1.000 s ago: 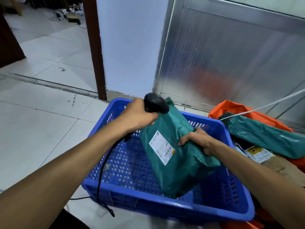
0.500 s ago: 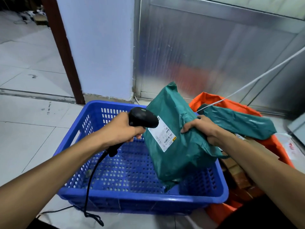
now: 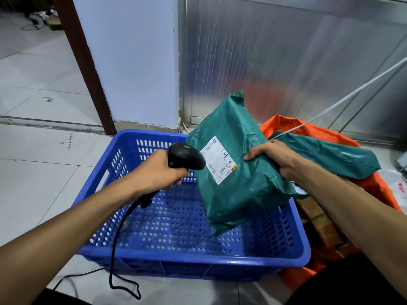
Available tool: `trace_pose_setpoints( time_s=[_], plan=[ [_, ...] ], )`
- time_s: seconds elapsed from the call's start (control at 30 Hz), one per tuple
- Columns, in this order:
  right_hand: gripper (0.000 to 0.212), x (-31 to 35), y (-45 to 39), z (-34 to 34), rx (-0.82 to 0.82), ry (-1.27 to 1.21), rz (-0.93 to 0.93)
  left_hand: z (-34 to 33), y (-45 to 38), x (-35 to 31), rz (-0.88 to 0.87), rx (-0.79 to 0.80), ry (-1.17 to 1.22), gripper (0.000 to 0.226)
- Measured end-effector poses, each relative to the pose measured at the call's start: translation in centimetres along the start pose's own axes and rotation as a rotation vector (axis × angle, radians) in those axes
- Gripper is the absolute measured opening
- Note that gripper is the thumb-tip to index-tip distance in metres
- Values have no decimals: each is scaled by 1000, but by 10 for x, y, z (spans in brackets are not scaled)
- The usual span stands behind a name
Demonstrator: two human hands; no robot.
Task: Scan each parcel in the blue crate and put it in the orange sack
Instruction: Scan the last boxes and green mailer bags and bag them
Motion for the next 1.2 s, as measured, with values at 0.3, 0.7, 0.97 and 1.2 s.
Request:
trace_pose_setpoints(
  time_s=[0.3, 0.7, 0.97, 1.2],
  plan=[
    [97, 0, -4, -5, -6, -22, -13, -6, -1, 4, 19, 36, -5, 11],
    [83, -2, 1, -13, 27, -25, -12, -4, 4, 9, 32, 34, 2, 7],
    [62, 0, 1, -10, 29, 26, -14, -5, 3, 6, 34, 45, -6, 10],
    [63, -1, 1, -9, 25, 33, -9, -7, 3, 5, 33, 55, -18, 9]
  ],
)
Point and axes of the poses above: each hand's wrist, its own y-axis away from the middle knuckle, its own z-axis out of the back of the hand, x = y × z, the point moved 10 cm from there along -y, towards the middle knuckle, and after that the axes turned 3 degrees about -z, right-handed, at the moved point
